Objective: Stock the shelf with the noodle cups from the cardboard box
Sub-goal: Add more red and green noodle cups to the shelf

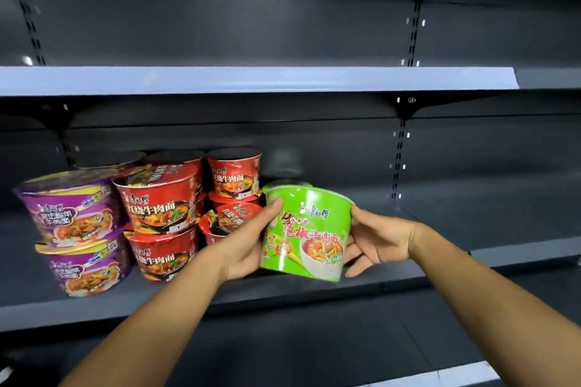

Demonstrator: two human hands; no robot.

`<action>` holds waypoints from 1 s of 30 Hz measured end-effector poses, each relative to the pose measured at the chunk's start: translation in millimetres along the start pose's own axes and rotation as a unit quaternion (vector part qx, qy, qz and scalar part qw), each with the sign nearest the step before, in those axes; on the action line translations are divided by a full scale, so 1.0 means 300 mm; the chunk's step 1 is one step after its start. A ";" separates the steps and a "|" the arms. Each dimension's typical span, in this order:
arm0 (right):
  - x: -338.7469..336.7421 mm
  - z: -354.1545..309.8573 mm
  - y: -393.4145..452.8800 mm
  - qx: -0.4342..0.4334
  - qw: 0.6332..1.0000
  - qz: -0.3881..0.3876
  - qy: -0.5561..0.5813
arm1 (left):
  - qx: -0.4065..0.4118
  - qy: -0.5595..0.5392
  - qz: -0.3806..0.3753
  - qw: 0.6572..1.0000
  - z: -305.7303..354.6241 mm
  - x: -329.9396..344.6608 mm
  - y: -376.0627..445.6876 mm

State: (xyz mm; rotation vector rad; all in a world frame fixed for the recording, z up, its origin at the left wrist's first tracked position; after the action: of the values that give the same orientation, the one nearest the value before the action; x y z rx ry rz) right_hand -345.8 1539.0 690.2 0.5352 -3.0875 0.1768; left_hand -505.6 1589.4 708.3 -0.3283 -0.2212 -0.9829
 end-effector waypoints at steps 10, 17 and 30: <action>-0.171 -0.261 0.105 -0.123 0.984 0.123 -0.035 | 0.174 0.125 0.189 0.958 0.296 -0.074 0.079; -0.320 -0.288 0.196 -0.177 0.958 0.222 -0.034 | 0.187 0.221 0.284 0.914 0.373 -0.112 0.199; -0.438 -0.234 0.382 -0.225 0.921 0.317 -0.024 | 0.104 0.108 0.313 0.938 0.325 -0.181 0.443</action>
State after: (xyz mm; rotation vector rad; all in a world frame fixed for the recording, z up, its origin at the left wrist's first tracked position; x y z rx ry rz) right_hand -261.7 1698.0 744.4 -0.4821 -3.0603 -0.5442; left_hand -426.5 1735.6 758.3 -0.0802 -0.0111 -0.3527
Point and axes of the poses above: each hand's wrist, its own y-axis towards the middle knuckle, its own x-axis out of the palm, z = x × y, the point moved 7 cm from there along y, towards the middle knuckle, and after that the axes turned 7 degrees about -x, right-handed, at the moved point
